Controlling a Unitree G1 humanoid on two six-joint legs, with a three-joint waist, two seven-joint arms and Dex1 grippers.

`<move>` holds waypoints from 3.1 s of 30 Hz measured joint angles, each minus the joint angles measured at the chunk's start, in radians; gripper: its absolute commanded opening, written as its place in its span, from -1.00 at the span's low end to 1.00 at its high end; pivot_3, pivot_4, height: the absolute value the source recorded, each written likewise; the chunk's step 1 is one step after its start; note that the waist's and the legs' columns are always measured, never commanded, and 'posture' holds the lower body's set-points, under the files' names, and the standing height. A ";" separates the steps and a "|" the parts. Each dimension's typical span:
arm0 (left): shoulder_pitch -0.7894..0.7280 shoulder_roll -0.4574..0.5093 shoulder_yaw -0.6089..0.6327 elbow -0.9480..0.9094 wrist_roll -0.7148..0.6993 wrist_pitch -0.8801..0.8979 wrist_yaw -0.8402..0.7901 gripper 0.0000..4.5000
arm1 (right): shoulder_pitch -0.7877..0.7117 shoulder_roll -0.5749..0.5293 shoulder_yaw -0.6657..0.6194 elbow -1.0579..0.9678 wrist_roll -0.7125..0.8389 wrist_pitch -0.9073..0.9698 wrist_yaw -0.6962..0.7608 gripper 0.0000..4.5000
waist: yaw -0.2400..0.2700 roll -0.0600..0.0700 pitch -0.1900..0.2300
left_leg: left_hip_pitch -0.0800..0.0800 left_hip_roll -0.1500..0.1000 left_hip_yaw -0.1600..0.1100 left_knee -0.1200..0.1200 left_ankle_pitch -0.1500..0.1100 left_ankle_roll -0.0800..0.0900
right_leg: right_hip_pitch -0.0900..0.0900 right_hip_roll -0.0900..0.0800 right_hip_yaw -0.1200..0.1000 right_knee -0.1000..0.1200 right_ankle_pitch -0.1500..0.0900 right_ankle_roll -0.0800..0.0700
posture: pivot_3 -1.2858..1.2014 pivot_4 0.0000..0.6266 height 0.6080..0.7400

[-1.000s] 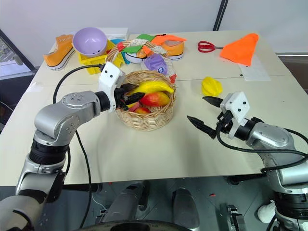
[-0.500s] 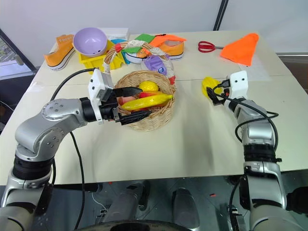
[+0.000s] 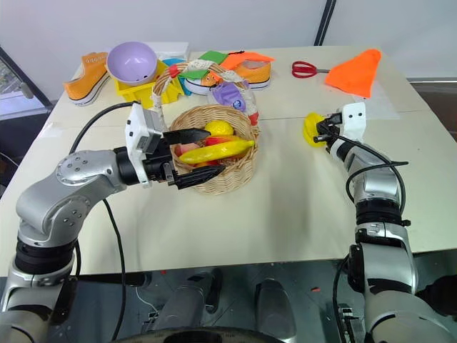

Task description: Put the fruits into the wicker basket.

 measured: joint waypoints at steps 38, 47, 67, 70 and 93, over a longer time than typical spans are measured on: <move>0.275 0.102 0.223 0.056 -0.040 -0.248 -0.121 1.00 | 0.137 0.008 0.146 -1.038 0.331 0.429 0.095 0.51 | 0.001 0.000 0.000 | -0.004 0.002 0.000 -0.001 0.000 -0.001 | -0.016 0.000 0.007 0.007 0.000 -0.005 | 0.03 -0.52 1.00; 0.239 0.082 0.173 0.059 -0.042 -0.248 -0.121 1.00 | 0.069 0.114 0.175 -0.775 0.202 0.354 -0.010 0.34 | -0.007 0.001 0.000 | -0.004 0.002 0.002 -0.002 0.001 -0.002 | -0.016 0.002 0.010 0.010 0.000 -0.005 | 0.03 -0.52 1.00; 0.205 0.073 0.132 0.056 -0.030 -0.255 -0.123 1.00 | 0.184 -0.069 -0.135 -0.716 0.113 0.261 -0.088 -0.99 | 0.025 0.001 0.000 | -0.004 0.001 0.003 -0.001 0.001 -0.002 | -0.015 0.001 0.011 0.008 0.000 -0.005 | 0.03 -0.52 1.00; 0.176 0.043 0.104 0.089 -0.019 -0.267 -0.124 1.00 | 0.226 -0.128 -0.245 -0.614 0.063 0.218 -0.150 -0.99 | 0.025 0.001 0.000 | -0.004 0.001 0.003 -0.001 0.001 -0.001 | -0.013 0.001 0.011 0.008 0.000 -0.005 | 0.03 -0.52 1.00; 0.202 0.060 0.138 0.258 0.071 -0.324 -0.120 1.00 | 0.697 -0.097 -0.469 -0.769 0.263 0.126 -0.004 0.77 | 0.011 0.003 0.000 | 0.000 0.004 0.009 -0.001 0.000 0.000 | -0.012 0.002 0.017 0.010 -0.001 -0.006 | 0.03 -0.52 1.00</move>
